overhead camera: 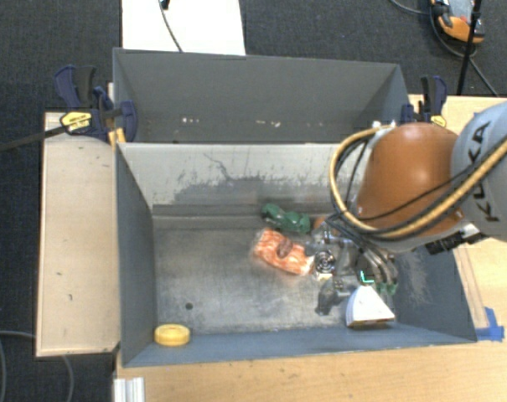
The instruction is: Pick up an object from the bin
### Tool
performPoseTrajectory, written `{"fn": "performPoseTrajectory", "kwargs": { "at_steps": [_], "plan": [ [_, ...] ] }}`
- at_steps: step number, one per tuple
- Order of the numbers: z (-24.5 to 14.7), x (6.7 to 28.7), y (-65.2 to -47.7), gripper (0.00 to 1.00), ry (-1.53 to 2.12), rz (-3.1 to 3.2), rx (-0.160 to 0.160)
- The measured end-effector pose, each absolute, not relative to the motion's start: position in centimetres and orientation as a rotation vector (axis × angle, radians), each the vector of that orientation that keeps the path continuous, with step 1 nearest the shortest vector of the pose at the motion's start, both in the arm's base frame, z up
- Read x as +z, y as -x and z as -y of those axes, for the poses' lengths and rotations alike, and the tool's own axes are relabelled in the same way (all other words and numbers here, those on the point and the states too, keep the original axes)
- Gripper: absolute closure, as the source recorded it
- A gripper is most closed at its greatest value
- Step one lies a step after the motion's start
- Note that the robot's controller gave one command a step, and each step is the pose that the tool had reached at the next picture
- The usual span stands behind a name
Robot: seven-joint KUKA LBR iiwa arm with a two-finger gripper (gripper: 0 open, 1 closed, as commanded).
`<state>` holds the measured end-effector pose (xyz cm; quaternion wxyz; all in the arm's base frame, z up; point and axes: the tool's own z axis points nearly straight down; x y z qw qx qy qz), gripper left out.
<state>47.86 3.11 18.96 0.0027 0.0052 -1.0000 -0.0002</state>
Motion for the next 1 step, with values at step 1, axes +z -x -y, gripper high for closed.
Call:
{"fn": "performPoseTrajectory", "kwargs": {
  "at_steps": [1],
  "plan": [
    [-3.10,19.30,-48.05,0.00,-0.015,3.144,-0.001]
  ]
}}
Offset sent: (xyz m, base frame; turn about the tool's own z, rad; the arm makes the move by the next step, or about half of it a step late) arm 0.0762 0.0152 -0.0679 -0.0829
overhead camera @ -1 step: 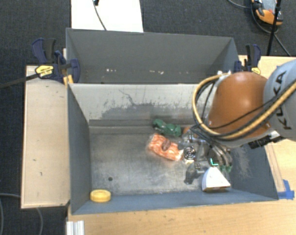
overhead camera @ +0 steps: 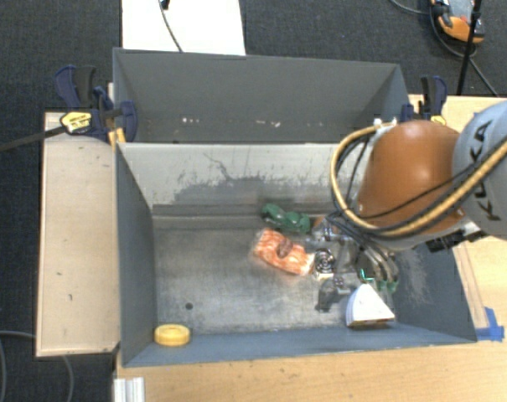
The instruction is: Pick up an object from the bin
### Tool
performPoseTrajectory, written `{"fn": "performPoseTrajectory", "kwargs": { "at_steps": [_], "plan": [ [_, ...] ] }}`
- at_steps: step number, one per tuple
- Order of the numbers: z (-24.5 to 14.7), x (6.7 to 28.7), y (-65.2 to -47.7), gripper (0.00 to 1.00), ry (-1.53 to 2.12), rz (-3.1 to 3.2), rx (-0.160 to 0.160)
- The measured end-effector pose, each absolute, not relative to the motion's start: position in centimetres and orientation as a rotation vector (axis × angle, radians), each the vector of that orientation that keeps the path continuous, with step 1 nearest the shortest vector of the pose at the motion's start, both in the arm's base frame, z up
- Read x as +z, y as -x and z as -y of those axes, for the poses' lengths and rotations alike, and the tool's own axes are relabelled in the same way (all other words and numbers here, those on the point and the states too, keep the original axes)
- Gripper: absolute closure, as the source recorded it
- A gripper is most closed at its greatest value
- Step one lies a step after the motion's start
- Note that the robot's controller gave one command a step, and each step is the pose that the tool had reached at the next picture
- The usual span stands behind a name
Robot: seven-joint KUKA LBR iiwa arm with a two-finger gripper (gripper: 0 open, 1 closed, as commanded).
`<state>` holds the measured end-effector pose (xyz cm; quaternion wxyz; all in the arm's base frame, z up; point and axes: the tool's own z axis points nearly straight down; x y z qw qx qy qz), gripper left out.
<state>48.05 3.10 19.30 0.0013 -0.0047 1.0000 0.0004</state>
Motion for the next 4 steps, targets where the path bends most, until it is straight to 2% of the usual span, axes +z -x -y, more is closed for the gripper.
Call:
{"fn": "performPoseTrajectory", "kwargs": {
  "at_steps": [1,2,3,4],
  "plan": [
    [-4.1,14.9,-53.4,0.00,0.098,-3.128,0.001],
    [-3.9,12.5,-54.5,0.00,0.029,-3.138,0.002],
    [-3.2,7.4,-54.4,1.00,-0.306,-3.115,0.003],
    [-3.2,7.4,-54.4,1.00,-0.307,-3.115,0.003]
  ]
}}
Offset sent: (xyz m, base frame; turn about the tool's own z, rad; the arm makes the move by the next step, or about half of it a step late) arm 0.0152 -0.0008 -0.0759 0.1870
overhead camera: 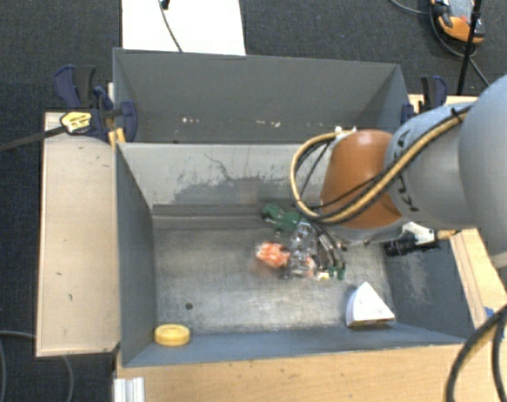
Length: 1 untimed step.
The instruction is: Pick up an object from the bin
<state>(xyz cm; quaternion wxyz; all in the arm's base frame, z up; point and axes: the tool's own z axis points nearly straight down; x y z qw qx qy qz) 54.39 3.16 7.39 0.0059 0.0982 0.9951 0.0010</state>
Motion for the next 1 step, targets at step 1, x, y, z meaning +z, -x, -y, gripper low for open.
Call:
{"fn": "performPoseTrajectory", "kwargs": {
  "at_steps": [1],
  "plan": [
    [0.11,19.90,-53.24,1.00,-0.213,-3.132,0.000]
  ]
}}
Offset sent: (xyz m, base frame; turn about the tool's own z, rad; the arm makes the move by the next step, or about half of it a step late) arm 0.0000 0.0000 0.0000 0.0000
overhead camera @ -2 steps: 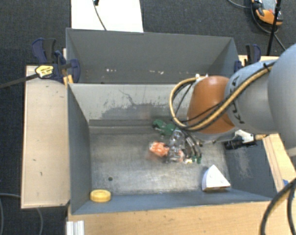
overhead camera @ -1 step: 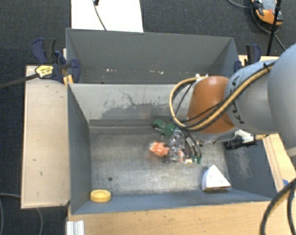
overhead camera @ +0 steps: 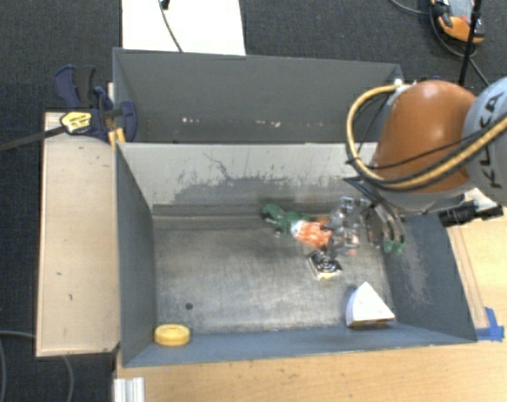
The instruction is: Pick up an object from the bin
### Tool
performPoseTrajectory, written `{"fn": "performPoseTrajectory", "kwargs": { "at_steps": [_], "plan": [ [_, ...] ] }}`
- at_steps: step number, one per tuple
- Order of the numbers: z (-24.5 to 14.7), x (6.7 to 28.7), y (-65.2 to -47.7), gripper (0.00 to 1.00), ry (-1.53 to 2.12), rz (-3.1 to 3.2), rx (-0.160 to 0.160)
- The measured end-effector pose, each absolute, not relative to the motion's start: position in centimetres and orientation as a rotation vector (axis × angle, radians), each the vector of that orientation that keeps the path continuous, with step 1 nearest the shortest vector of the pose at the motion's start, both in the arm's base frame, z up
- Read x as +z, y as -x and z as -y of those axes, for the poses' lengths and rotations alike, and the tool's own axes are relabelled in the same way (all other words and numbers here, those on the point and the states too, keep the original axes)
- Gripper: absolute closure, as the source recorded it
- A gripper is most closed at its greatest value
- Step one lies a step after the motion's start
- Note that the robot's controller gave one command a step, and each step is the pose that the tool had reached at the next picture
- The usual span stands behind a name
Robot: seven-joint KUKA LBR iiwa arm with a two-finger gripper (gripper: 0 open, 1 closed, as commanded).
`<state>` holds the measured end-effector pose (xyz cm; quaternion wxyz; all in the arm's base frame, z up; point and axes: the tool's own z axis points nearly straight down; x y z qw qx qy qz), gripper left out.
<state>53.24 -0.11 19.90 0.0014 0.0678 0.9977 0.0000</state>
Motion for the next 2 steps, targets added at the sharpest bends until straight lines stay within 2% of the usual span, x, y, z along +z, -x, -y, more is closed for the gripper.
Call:
{"fn": "performPoseTrajectory", "kwargs": {
  "at_steps": [1,2],
  "plan": [
    [0.1,19.9,-53.2,1.00,-0.213,-3.132,0.000],
    [0.8,23.6,-54.4,1.00,-0.107,-3.142,0.000]
  ]
}}
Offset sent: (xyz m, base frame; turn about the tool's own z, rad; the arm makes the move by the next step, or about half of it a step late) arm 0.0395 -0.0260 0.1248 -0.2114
